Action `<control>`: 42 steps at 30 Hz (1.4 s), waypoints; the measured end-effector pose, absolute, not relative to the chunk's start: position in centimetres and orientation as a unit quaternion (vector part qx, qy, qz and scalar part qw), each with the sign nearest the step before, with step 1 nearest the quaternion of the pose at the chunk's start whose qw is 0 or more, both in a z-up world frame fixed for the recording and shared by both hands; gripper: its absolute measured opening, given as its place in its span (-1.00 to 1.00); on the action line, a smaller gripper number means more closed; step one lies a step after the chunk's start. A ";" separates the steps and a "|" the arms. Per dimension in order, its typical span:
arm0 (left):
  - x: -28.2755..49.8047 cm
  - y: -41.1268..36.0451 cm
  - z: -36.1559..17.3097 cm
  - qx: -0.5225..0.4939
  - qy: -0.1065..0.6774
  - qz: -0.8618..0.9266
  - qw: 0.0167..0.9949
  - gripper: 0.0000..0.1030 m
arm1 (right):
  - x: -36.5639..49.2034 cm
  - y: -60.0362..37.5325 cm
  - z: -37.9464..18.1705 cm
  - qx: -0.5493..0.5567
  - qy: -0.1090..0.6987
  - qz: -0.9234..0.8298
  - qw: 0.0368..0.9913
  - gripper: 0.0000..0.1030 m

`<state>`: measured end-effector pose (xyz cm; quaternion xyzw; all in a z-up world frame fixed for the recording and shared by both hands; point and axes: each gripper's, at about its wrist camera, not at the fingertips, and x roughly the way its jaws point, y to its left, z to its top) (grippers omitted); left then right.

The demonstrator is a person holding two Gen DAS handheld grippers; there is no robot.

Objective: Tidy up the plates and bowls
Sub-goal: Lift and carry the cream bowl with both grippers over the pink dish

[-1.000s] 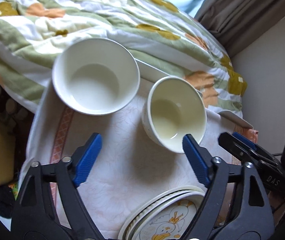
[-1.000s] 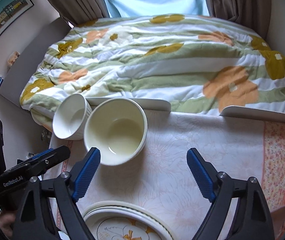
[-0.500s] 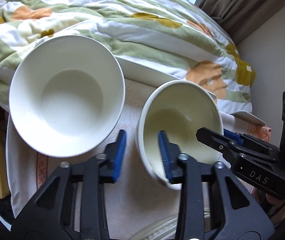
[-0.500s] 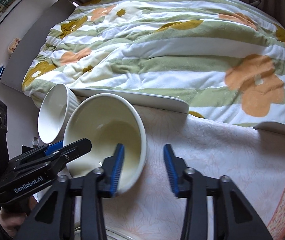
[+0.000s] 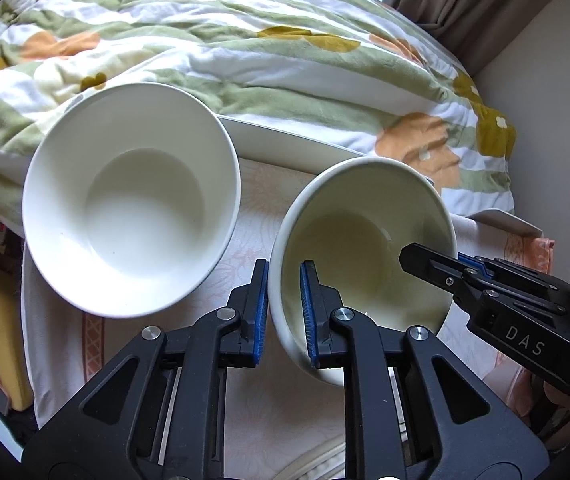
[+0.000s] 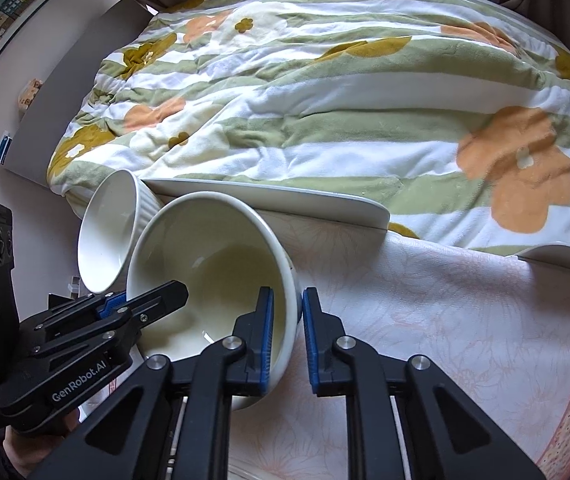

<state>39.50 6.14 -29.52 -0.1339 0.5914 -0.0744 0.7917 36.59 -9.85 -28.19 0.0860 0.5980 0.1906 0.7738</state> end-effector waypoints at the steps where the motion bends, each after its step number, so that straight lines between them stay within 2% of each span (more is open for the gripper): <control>1: 39.4 6.1 -29.4 -0.135 0.592 -0.078 0.791 -0.74 | 36.5 -9.9 -28.1 0.087 0.598 0.187 0.775 -0.74; 8: 38.0 5.3 -27.7 -0.122 0.583 -0.100 0.797 -0.74 | 34.8 -10.8 -27.1 0.107 0.594 0.161 0.781 -0.77; 19: 33.9 1.9 -22.8 -0.091 0.573 -0.167 0.797 -0.74 | 28.6 -13.6 -22.6 0.141 0.581 0.095 0.796 -0.77; 32: 28.1 -11.7 -18.8 -0.031 0.574 -0.272 0.772 -0.74 | 19.7 -25.1 -17.5 0.192 0.552 -0.011 0.811 -0.77; 42: 23.7 -21.6 -21.8 -0.013 0.613 -0.277 0.740 -0.74 | 14.6 -34.5 -20.2 0.223 0.567 -0.028 0.792 -0.77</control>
